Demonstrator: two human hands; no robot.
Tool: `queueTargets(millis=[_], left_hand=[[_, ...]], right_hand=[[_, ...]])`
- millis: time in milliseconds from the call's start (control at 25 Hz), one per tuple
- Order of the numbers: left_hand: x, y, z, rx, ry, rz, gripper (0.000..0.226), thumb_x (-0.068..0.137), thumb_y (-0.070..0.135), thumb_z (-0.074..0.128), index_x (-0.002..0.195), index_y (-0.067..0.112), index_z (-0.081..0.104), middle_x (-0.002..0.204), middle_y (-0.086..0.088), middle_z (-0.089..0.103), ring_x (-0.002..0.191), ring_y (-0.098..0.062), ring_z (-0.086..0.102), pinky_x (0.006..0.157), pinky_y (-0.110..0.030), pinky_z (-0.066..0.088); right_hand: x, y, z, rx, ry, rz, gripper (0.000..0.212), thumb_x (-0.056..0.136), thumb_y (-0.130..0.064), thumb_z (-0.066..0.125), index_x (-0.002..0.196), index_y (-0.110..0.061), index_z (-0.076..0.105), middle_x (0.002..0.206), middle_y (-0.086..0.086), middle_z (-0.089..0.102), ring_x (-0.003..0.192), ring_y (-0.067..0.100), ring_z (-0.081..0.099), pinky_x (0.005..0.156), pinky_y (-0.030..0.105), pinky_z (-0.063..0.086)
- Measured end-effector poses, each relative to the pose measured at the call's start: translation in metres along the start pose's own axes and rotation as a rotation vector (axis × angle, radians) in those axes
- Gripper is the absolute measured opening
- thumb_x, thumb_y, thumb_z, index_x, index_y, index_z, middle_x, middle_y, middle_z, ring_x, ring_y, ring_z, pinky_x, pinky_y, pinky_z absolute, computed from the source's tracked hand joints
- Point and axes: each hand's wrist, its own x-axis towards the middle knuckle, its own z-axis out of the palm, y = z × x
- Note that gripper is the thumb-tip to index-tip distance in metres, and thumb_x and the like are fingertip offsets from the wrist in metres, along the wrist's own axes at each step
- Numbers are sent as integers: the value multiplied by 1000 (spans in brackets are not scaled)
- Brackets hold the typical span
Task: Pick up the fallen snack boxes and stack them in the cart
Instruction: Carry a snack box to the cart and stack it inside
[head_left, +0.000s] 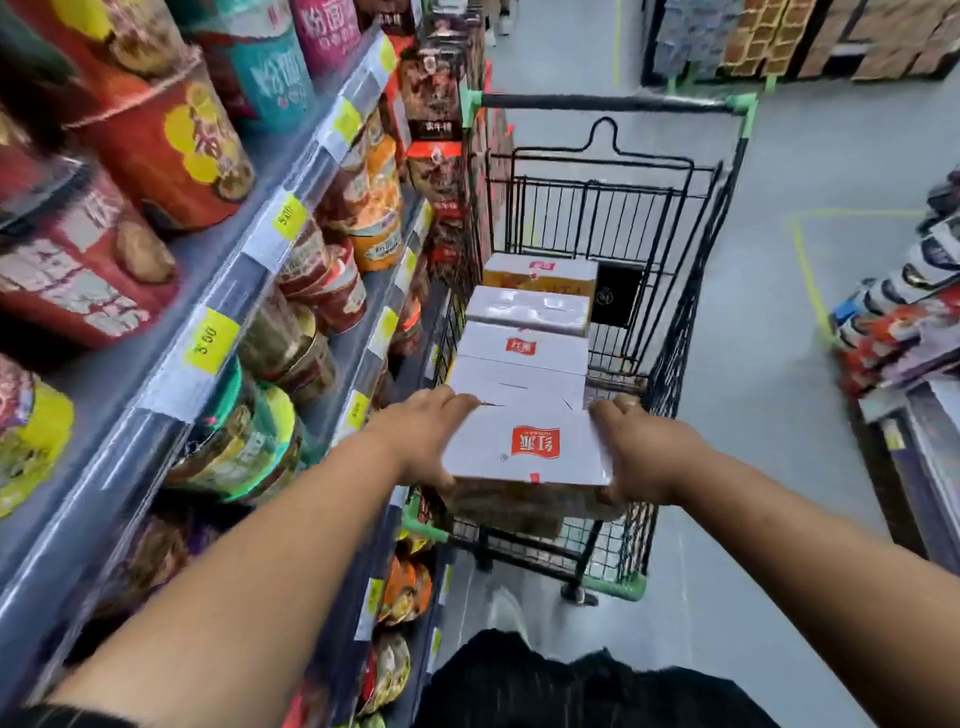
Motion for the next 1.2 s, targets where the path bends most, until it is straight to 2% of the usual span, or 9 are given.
queueTargets(millis=[160, 280, 520, 640, 760, 840, 960, 1200], left_hand=[[31, -35, 14, 7, -50, 46, 108, 65, 47, 80, 148, 27, 13, 140, -4, 32, 132, -28, 35, 105, -48, 40], [49, -41, 27, 57, -54, 80, 106, 67, 46, 79, 149, 21, 16, 140, -7, 34, 131, -29, 37, 107, -47, 39], [84, -45, 39, 88, -34, 106, 103, 69, 38, 78, 149, 19, 17, 139, -7, 38, 126, -28, 41, 105, -43, 41], [97, -50, 45, 87, -52, 100, 101, 69, 37, 78, 148, 18, 17, 139, -8, 37, 126, -29, 41, 105, -43, 41], [101, -55, 58, 79, -85, 74, 101, 69, 37, 78, 147, 17, 17, 139, -8, 35, 126, -28, 40, 105, -42, 39], [103, -60, 66, 91, -89, 58, 100, 70, 37, 77, 147, 17, 17, 137, -9, 34, 125, -28, 40, 104, -41, 39], [110, -65, 75, 95, -89, 36, 97, 70, 34, 75, 146, 19, 16, 135, -10, 32, 123, -29, 39, 103, -42, 39], [117, -60, 88, 148, -57, -9, 89, 79, 25, 67, 149, 18, 12, 142, -12, 23, 125, -32, 34, 103, -42, 36]], right_hand=[[38, -19, 20, 6, -30, 87, 87, 63, -40, 76, 132, -19, 27, 125, 6, 44, 93, 30, 62, 71, 40, 54], [59, -25, 37, 17, -36, 137, 82, 63, -41, 77, 125, -17, 28, 124, 8, 44, 83, 29, 63, 67, 45, 56], [86, -23, 62, 114, -33, 190, 66, 72, -18, 68, 124, -12, 28, 123, 16, 42, 74, 28, 59, 62, 43, 55], [101, -21, 69, 151, -42, 208, 65, 71, -16, 70, 122, -13, 29, 119, 15, 40, 69, 28, 56, 59, 42, 53], [112, -26, 78, 174, -46, 204, 55, 74, -13, 68, 116, -11, 32, 116, 15, 38, 61, 25, 47, 54, 38, 47], [117, -31, 83, 186, -59, 205, 56, 75, -14, 68, 118, -12, 31, 115, 14, 36, 63, 26, 50, 55, 40, 49], [125, -35, 91, 216, -76, 214, 66, 71, -16, 73, 122, -14, 31, 118, 13, 35, 73, 29, 60, 65, 44, 57], [128, -36, 101, 234, -61, 230, 85, 70, -23, 80, 135, -15, 26, 131, 15, 29, 88, 32, 62, 76, 42, 57]])
